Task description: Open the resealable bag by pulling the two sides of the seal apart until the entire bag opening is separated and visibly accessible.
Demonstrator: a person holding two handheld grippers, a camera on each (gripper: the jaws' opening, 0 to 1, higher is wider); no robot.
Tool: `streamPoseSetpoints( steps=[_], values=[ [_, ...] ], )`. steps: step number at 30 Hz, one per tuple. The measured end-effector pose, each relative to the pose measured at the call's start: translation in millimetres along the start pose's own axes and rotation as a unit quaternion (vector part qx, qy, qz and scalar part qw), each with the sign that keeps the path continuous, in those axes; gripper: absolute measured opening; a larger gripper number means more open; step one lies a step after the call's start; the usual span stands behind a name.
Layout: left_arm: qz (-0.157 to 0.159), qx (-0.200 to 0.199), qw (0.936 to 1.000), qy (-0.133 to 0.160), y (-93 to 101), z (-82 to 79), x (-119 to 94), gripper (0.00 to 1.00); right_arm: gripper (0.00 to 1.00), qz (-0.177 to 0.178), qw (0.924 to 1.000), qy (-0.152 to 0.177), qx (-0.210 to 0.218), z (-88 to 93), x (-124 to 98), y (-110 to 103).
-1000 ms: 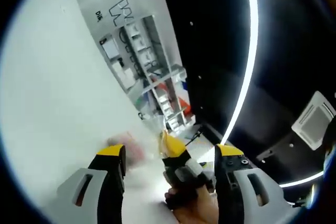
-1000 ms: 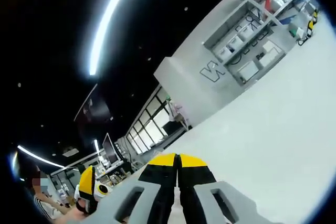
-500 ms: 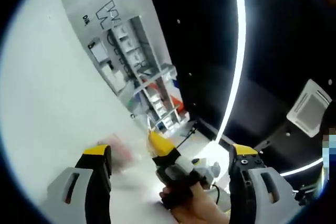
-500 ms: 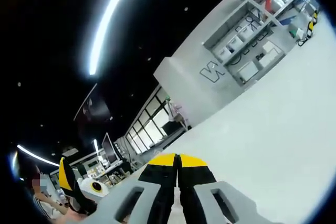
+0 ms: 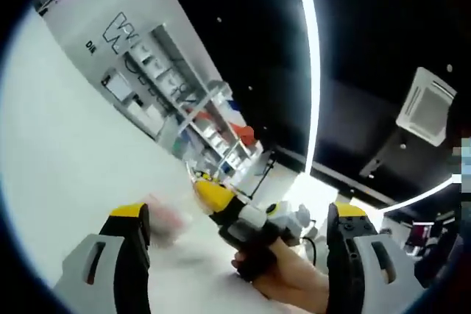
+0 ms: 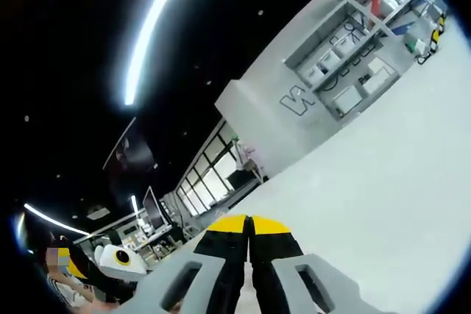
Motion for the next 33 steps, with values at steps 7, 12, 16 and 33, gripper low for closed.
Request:
streamPoseSetpoints(
  steps=[7, 12, 16, 33],
  values=[
    [0.000, 0.009, 0.9999, -0.007, -1.1, 0.0, -1.2, 0.99, 0.00, -0.001, 1.0000, 0.000, 0.001, -0.3, 0.0, -0.2],
    [0.000, 0.039, 0.9990, -0.021, -12.3, -5.0, 4.6, 0.99, 0.00, -0.001, 1.0000, 0.002, 0.002, -0.8, 0.3, 0.2],
    [-0.012, 0.110, 0.9927, -0.047, -16.1, -4.7, 3.3, 0.99, 0.00, -0.002, 1.0000, 0.001, 0.003, 0.9, -2.0, -2.5],
    [-0.033, 0.228, 0.9691, -0.089, -14.2, 3.3, -0.2, 0.99, 0.00, -0.002, 1.0000, 0.004, 0.005, -2.3, 1.0, 1.9]
  ],
)
Point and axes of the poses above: the point that each gripper's makers call its tool centre point, and the gripper's own axes: x roughly forward along the fingers, y roughly to its right, z roughly out of its underside, the point moved 9 cm from there along -x, roughly backward along the fingers, and after that the axes turned 5 degrees about y, right-handed, at the moved point
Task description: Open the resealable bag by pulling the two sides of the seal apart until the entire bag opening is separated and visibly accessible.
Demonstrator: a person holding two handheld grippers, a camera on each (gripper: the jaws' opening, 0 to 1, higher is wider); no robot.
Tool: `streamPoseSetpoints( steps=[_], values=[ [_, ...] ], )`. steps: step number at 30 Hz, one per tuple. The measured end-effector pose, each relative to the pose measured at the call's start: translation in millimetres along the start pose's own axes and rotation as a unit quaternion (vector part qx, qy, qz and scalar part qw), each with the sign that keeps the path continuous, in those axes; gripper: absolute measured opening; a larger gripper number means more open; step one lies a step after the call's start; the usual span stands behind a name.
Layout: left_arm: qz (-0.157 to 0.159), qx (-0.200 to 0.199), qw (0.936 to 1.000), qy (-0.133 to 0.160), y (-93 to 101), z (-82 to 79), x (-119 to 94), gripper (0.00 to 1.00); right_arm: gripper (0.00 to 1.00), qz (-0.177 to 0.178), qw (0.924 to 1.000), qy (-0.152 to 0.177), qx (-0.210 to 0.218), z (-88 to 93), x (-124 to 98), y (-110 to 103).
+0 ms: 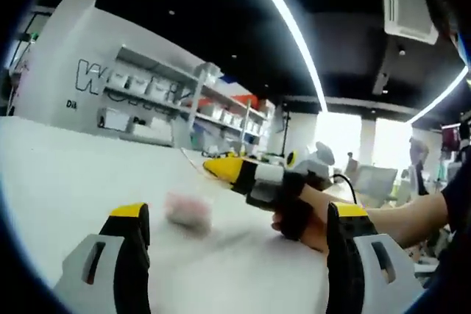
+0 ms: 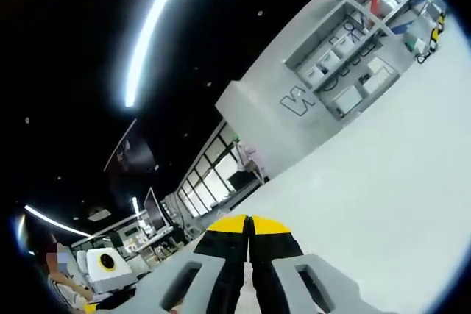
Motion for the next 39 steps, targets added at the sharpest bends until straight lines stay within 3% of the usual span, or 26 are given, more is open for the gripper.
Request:
streamPoseSetpoints(
  steps=[17, 25, 33, 39],
  values=[
    [-0.012, 0.026, 0.9990, -0.034, 3.7, 4.8, -17.3, 0.99, 0.00, 0.004, 1.0000, 0.004, 0.008, -0.8, 0.3, 0.6],
    [-0.015, 0.050, 0.9971, -0.055, 5.5, 6.4, -31.3, 0.99, 0.00, 0.013, 0.9994, 0.008, 0.032, -1.6, -2.0, 3.5],
    [-0.030, 0.054, 0.9963, -0.060, -2.9, 4.2, -45.0, 0.99, 0.00, 0.019, 0.9990, 0.010, 0.039, -5.5, 0.3, 9.4],
    [-0.033, 0.055, 0.9963, -0.057, -3.0, 4.4, -43.6, 0.98, 0.00, 0.018, 0.9991, 0.008, 0.037, -5.3, 1.4, 9.8]
  ],
)
Point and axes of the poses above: the point that each gripper's makers call its tool centre point, and the gripper's own axes: x roughly forward along the fingers, y roughly to its right, z roughly out of its underside, the point moved 9 cm from there along -x, roughly backward along the fingers, and after that the axes turned 5 degrees about y, right-handed, at the moved point
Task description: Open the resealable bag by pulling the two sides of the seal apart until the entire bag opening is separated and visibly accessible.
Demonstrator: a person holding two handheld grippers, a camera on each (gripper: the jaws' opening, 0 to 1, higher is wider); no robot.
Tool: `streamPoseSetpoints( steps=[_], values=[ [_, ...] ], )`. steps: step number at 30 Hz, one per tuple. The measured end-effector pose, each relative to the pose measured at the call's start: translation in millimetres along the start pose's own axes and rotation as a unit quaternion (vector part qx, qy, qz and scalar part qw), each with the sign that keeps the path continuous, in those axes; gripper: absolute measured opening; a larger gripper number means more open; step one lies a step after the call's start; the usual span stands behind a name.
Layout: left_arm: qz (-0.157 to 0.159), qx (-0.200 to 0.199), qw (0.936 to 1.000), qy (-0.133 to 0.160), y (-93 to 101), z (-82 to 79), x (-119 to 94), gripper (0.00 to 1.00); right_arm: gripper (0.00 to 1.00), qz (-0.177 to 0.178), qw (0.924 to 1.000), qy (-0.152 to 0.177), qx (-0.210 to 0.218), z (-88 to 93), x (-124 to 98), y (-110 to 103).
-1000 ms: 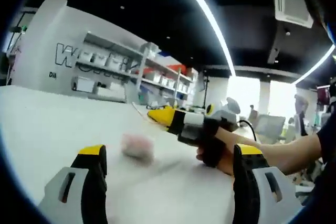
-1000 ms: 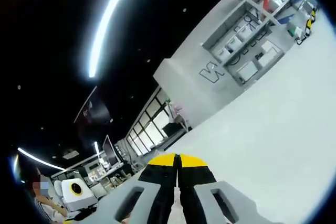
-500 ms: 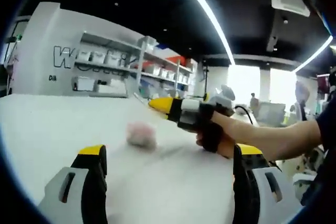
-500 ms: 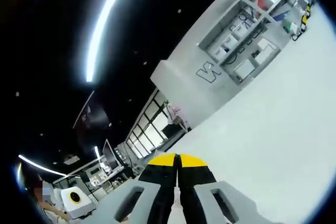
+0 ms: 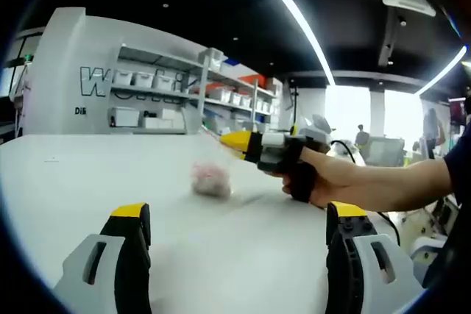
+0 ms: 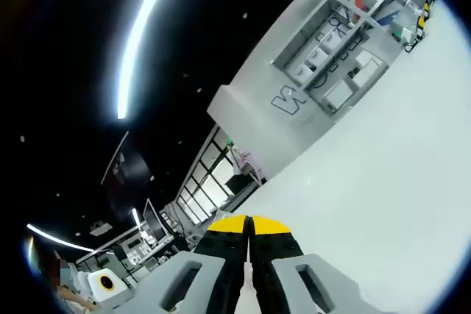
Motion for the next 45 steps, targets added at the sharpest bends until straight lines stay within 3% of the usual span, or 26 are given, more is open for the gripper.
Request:
streamPoseSetpoints(
  steps=[8, 15, 24, 45],
  values=[
    [-0.004, -0.008, 1.0000, 0.004, -1.6, -0.7, -1.6, 0.95, 0.00, 0.001, 1.0000, -0.002, 0.001, 0.9, 2.2, -0.8],
    [0.001, -0.013, 0.9999, 0.001, -0.5, 0.2, -2.2, 0.92, 0.00, 0.006, 0.9994, 0.006, 0.033, -4.0, 7.4, 7.0],
    [0.002, -0.019, 0.9998, 0.004, -0.1, 0.4, -2.5, 0.92, 0.00, 0.009, 0.9995, 0.006, 0.031, -3.5, 14.8, 10.0],
    [0.000, -0.024, 0.9997, 0.004, -1.4, 0.5, -1.8, 0.93, 0.00, 0.020, 0.9995, -0.001, 0.023, -16.5, 62.6, 42.6]
  ],
)
Point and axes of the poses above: the point that each gripper's makers call its tool centre point, and the gripper's own axes: x roughly forward along the fingers, y roughly to its right, z roughly out of its underside, the point moved 9 cm from there along -x, roughly backward along the fingers, and after that the axes turned 5 degrees about y, right-handed, at the moved point
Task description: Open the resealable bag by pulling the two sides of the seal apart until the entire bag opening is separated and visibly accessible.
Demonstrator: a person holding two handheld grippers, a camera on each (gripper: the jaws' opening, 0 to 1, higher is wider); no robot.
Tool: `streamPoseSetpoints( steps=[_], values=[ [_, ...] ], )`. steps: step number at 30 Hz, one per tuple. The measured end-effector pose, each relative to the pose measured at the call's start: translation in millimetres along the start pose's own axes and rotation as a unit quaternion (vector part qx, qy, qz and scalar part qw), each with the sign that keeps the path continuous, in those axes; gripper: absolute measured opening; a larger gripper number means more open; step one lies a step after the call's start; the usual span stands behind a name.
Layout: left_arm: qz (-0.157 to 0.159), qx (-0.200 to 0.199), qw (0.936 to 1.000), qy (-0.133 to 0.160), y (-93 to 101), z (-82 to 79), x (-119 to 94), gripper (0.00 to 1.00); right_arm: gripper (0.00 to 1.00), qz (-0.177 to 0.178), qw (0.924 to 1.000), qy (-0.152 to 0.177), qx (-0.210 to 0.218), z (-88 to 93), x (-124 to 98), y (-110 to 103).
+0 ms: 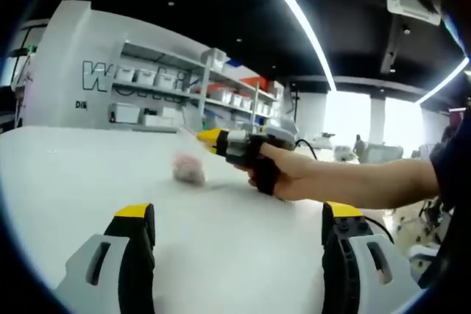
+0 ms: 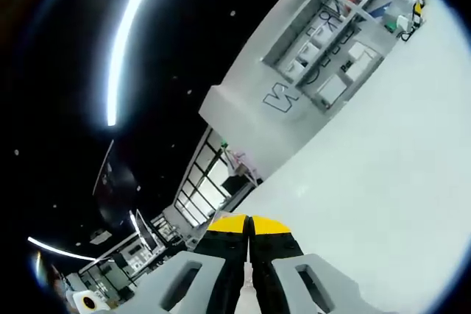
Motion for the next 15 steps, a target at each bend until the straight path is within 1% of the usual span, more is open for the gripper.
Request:
streamPoseSetpoints(
  steps=[3, 7, 10, 13, 15],
  values=[
    [0.001, -0.002, 1.0000, 0.002, -0.5, -0.7, 0.2, 0.93, 0.00, 0.003, 1.0000, 0.000, 0.001, -3.7, 10.6, 6.2],
    [0.002, -0.003, 1.0000, 0.002, -0.1, -0.9, 0.1, 0.93, 0.00, 0.005, 1.0000, 0.000, 0.002, -3.6, 15.2, 7.3],
    [0.003, -0.004, 1.0000, 0.002, -0.2, -1.3, 0.1, 0.93, 0.00, 0.008, 1.0000, -0.002, 0.002, -8.8, 27.6, 13.9],
    [0.003, -0.006, 1.0000, 0.004, -0.9, -2.2, 0.2, 0.93, 0.00, 0.011, 0.9999, -0.005, -0.001, -10.5, 32.7, 15.1],
    [0.003, -0.007, 1.0000, 0.005, -1.2, -2.5, 0.1, 0.93, 0.00, 0.014, 0.9999, -0.004, -0.003, -15.3, 37.6, 18.3]
  ],
)
Point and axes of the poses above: the point that each gripper's makers call its tool centre point, and the gripper's own axes: x roughly forward along the fingers, y roughly to its right, z roughly out of its underside, the point moved 9 cm from there along -x, roughly backward along the fingers, and after that the axes turned 5 degrees about y, right-handed, at the moved point
